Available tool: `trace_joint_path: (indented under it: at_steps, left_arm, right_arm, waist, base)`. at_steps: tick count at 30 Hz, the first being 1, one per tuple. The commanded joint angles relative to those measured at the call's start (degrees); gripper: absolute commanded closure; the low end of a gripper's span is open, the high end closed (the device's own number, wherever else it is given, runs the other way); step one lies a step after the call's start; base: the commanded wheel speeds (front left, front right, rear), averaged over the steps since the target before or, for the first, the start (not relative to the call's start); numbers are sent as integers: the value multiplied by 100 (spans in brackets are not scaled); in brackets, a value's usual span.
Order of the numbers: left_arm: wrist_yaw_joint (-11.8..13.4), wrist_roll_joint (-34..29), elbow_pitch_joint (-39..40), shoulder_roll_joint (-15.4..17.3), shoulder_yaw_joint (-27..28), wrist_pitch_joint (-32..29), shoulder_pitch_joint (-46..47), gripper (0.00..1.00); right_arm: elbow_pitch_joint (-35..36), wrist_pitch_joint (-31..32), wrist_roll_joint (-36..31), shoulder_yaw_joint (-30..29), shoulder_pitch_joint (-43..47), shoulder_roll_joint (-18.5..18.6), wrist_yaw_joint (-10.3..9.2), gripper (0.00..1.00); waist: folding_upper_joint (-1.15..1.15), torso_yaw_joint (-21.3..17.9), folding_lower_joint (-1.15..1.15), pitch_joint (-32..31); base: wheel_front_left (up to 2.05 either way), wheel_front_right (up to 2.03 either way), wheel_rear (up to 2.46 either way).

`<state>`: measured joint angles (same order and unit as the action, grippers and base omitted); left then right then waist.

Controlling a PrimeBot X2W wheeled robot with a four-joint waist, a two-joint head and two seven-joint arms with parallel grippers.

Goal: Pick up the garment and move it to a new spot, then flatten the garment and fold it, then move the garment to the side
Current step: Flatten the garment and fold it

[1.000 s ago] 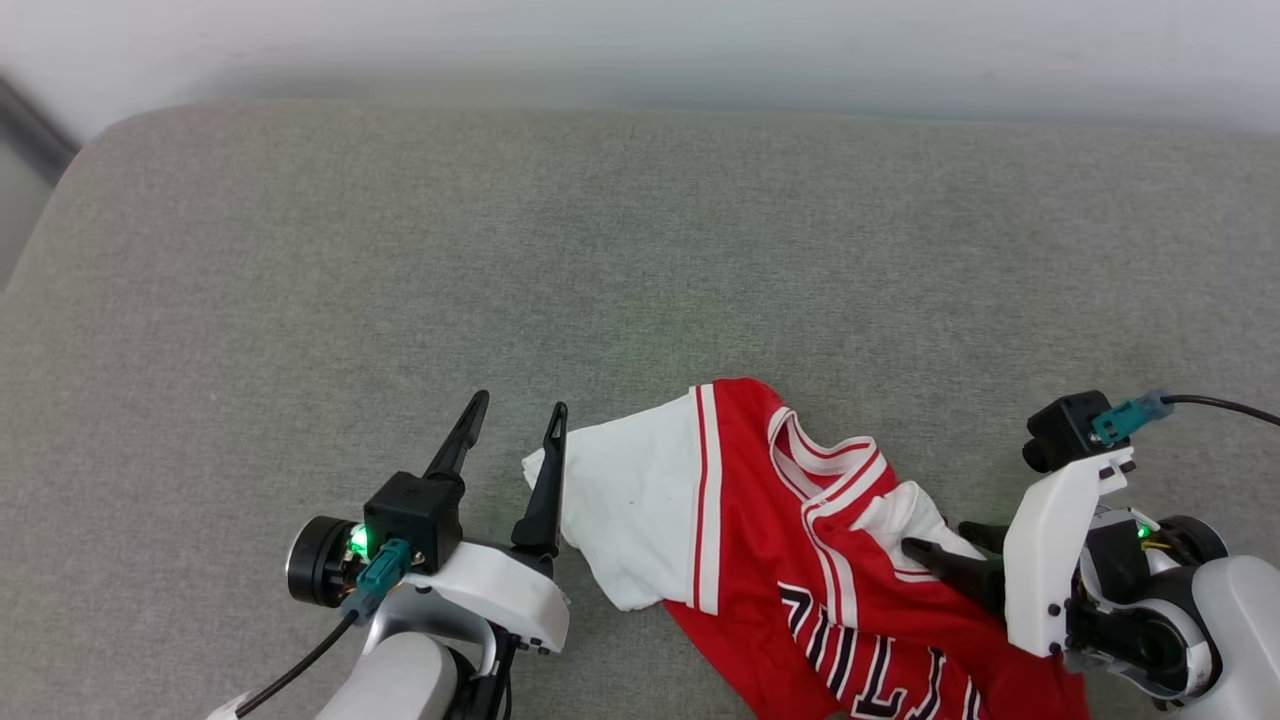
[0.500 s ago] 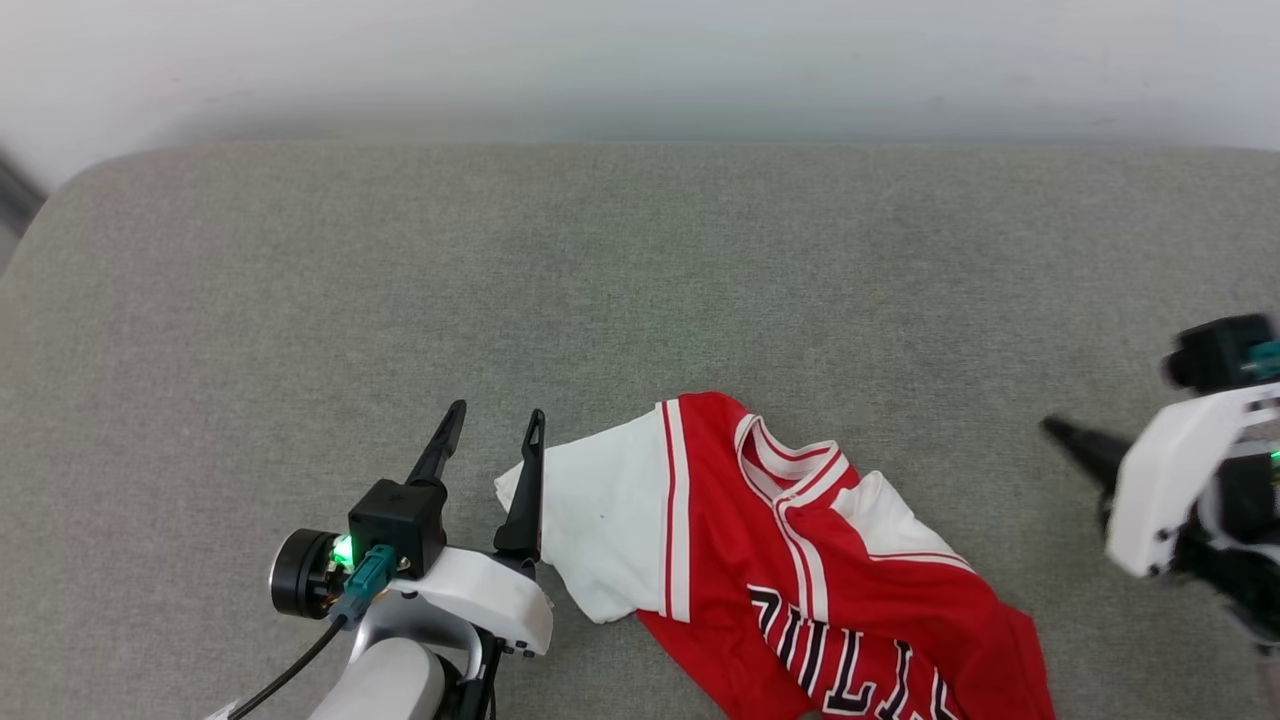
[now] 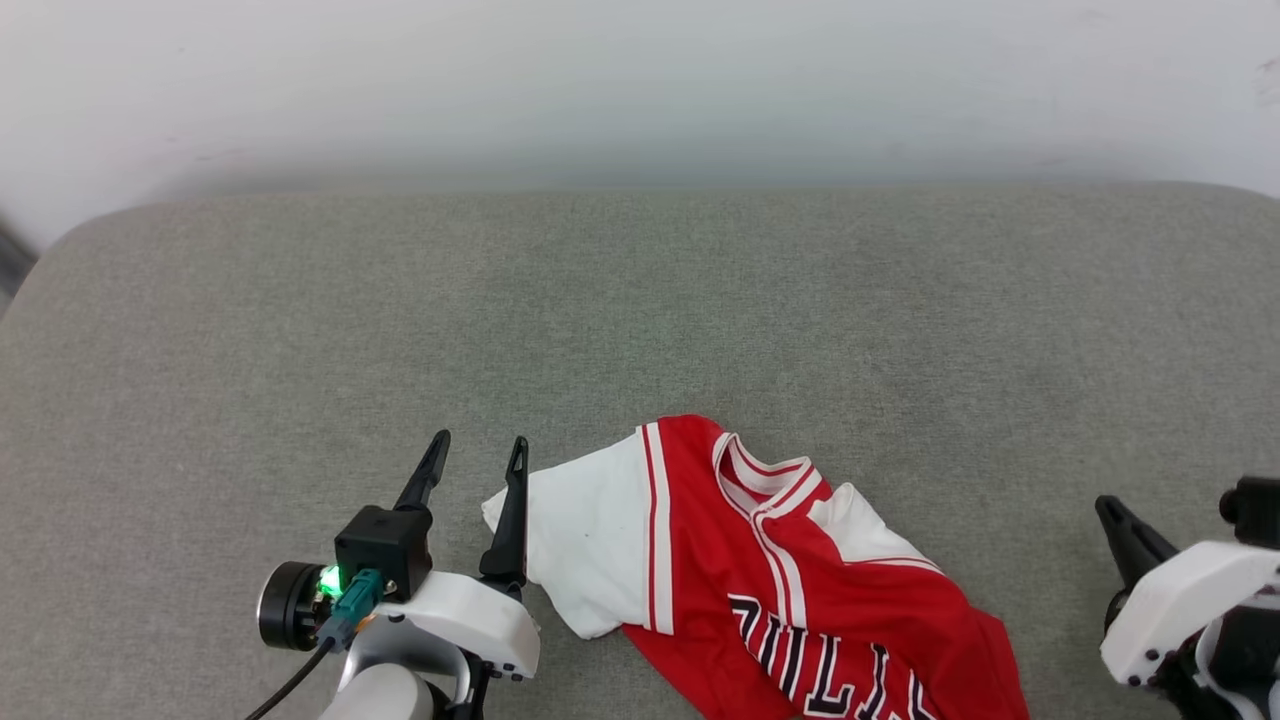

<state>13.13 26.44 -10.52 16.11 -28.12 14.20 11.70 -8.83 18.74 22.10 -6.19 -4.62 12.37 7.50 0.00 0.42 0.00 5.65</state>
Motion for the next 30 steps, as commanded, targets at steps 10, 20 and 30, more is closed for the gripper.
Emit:
trace_joint_path:
  at_steps: [10,20,30]
  left_arm:
    - [104,-6,209,104,-18,-108,-91,0]
    - [3,-45,286,38,-160,-128,147,0]
    - [-145,-110,147,-155,-272,-28,592,0]
  right_arm:
    - [-303,-209,302,277,-170,116,-2,0]
    - [-379,1422,1254,1424,-1144,880,-2,0]
    - [-243,2575,1977,2903,-1972,1360,-2,0]
  waist:
    - [0,-64,0,-63]
    - [0,254,0,219]
    - [0,677,0,738]
  base:
    - [0,0,0]
    - [0,0,0]
    - [0,0,0]
